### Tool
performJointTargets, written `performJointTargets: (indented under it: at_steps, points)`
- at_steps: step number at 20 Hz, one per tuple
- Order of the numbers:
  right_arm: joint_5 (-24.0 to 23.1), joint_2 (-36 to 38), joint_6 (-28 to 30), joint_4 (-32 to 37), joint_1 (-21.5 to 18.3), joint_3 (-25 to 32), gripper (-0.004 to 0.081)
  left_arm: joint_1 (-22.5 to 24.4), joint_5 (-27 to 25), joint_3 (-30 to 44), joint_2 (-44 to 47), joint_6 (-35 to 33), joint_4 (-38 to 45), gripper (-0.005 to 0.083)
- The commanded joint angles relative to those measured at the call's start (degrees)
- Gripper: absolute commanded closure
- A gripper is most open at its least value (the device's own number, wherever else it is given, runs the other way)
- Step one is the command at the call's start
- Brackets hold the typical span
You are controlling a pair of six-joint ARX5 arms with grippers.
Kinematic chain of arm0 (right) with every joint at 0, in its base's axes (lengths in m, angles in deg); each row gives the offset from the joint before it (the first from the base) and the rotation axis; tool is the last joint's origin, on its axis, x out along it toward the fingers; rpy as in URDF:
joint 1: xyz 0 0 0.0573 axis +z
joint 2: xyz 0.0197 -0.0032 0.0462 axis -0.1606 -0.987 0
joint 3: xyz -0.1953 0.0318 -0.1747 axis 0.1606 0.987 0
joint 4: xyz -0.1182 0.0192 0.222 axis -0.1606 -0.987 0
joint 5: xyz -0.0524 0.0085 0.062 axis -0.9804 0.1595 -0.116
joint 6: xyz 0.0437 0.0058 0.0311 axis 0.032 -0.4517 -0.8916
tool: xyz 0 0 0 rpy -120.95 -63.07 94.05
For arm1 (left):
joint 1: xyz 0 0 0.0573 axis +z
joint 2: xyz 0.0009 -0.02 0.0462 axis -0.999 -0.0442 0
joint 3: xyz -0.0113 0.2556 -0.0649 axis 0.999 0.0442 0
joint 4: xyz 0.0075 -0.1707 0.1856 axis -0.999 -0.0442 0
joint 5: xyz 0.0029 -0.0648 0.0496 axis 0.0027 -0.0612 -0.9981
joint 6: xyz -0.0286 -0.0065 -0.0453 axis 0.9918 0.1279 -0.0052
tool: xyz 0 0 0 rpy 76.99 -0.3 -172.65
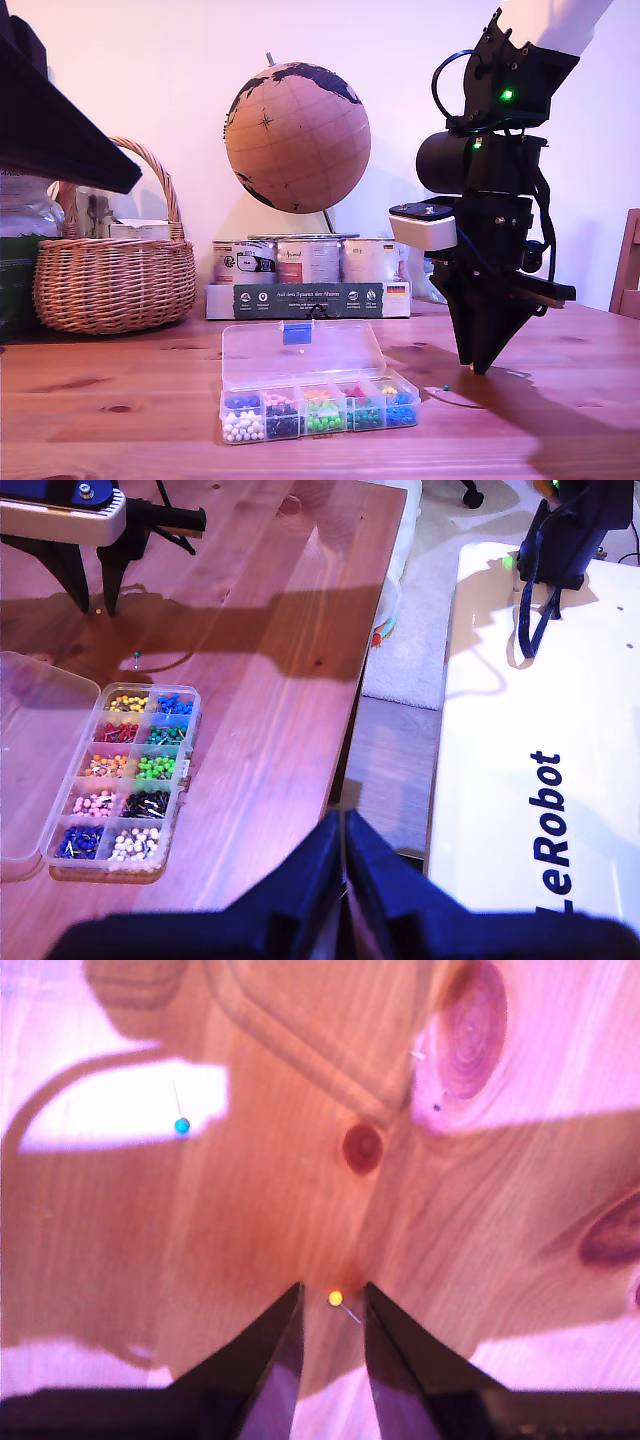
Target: Sort the loose pins on the table into their correct compartments
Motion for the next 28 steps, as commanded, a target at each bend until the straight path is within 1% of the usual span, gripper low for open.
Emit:
performJointTargets:
  at_steps: [1, 5, 7, 12, 15, 19, 22, 24, 25, 28]
  points:
    - [-0.2, -3.1, -0.2, 0.0, 0.2, 0.5, 0.0617, -0.1, -0.2, -0.1, -0.3, 0.2, 0.4, 0.0797]
    - [-0.2, -3.1, 0.0, 0.2, 0.1, 0.5, 0.0635, -0.1, -0.4, -0.1, -0.3, 0.2, 0.4, 0.0797]
    - [-0.2, -3.1, 0.0, 0.4, 0.1, 0.5, 0.0665, -0.1, -0.4, -0.1, -0.3, 0.2, 0.4, 0.0797]
    - [-0.2, -4.1, 0.1, 0.2, 0.1, 0.5, 0.0709, -0.1, -0.4, -0.1, -0.3, 0.2, 0.3, 0.0797]
    - [-0.6, -5.2, 0.4, 0.7, 0.2, 0.5, 0.0775, -0.1, -0.4, -0.1, -0.3, 0.2, 0.0, 0.0797]
    - [-0.7, -6.2, 0.4, 1.1, 0.2, 0.5, 0.0782, -0.1, -0.4, -0.1, -0.3, 0.2, -0.1, 0.0797]
    - [-2.9, -6.1, -0.3, 1.0, 0.2, 0.5, 0.0782, -0.1, -0.4, -0.1, -0.3, 0.2, 0.0, 0.0797]
    - [-4.7, -6.1, -3.5, 0.5, 0.3, 0.4, 0.0782, -0.1, -0.4, -0.1, -0.3, 0.2, 0.0, 0.0797]
    - [-4.7, -6.1, -5.0, -0.7, 0.5, 0.2, 0.0782, -0.1, -0.4, -0.1, -0.3, 0.2, 0.0, 0.0797]
    - [-4.4, -5.9, -14.3, -3.8, 1.1, -1.7, 0.0782, -0.1, -0.6, -0.1, -0.3, 0.0, -0.2, 0.0797]
